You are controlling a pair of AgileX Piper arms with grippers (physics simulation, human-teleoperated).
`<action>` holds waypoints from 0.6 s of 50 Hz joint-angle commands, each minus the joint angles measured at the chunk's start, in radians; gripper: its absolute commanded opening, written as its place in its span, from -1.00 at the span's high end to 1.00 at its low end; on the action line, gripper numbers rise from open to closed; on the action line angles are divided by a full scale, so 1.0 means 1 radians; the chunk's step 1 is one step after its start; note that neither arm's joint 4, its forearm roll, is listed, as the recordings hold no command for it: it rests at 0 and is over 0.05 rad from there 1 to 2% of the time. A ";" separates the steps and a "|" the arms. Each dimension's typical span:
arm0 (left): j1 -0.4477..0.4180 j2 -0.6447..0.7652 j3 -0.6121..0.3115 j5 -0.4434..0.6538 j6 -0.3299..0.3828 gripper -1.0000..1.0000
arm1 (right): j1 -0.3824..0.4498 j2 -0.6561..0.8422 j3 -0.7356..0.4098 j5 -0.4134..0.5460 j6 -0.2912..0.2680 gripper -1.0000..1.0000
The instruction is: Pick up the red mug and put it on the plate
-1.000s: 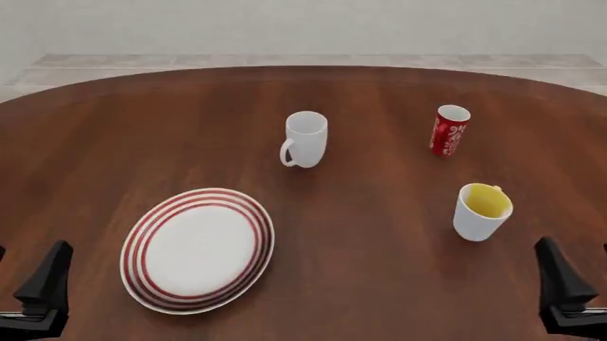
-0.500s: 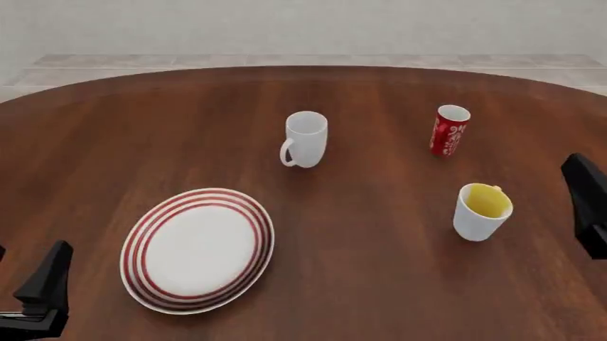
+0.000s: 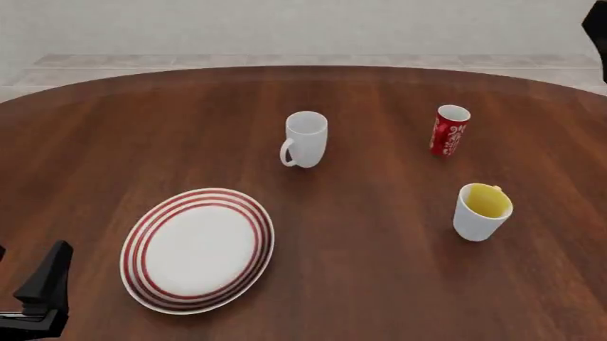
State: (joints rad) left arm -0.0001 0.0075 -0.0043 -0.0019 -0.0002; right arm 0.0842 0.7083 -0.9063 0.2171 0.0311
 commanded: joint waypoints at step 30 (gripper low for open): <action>0.000 0.000 0.000 0.000 0.000 -1.00 | -0.082 0.479 -0.490 0.178 0.335 -1.00</action>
State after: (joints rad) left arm -0.0001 0.0075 -0.0043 -0.0019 -0.0002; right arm 0.0082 1.0976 -1.3215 0.3775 0.3217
